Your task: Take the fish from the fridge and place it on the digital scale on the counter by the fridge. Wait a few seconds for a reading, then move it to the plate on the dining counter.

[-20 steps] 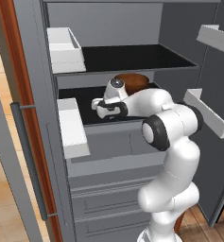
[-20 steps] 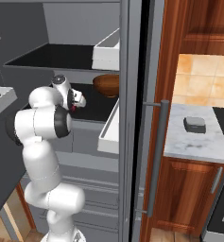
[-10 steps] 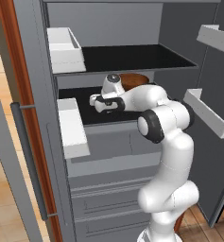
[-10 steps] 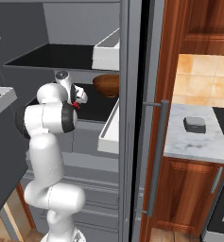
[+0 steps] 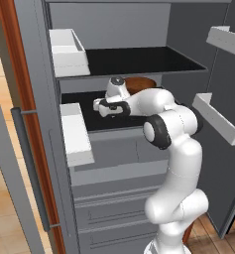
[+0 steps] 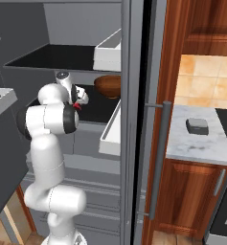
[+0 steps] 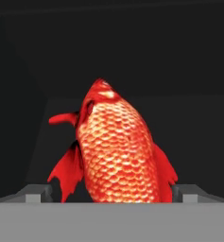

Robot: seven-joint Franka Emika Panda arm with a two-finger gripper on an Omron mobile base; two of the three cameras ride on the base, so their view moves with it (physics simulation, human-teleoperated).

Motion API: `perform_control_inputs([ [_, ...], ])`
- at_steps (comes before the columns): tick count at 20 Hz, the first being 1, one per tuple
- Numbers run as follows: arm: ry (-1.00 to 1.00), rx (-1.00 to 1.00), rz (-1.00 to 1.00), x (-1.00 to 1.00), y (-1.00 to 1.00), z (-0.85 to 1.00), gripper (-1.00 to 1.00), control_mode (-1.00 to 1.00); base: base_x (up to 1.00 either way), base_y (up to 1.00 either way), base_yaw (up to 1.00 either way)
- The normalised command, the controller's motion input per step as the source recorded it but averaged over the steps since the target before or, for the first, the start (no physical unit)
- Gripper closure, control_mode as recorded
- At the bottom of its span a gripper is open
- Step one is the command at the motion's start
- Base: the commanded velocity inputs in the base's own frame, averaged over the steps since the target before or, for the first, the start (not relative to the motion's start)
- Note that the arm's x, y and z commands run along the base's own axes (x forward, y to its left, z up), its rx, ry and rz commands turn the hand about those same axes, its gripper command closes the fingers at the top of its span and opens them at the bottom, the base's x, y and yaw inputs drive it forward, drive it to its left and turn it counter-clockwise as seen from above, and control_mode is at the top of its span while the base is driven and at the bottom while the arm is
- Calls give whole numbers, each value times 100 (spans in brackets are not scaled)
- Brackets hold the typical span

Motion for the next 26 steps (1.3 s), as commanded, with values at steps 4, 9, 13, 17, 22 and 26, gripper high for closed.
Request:
perform_control_inputs([
  [4,0,0,2,-5,0,-47,-100,-100,0,0,0],
  [9,1,0,0,-3,0,-17,100,-100,0,0,0],
  [13,3,0,0,-3,0,-15,100,-100,0,0,0],
  [17,4,0,0,-11,0,-11,100,-100,0,0,0],
  [22,6,0,0,-11,0,-6,100,-100,0,0,0],
  [26,0,0,0,-21,0,0,100,-100,0,0,0],
])
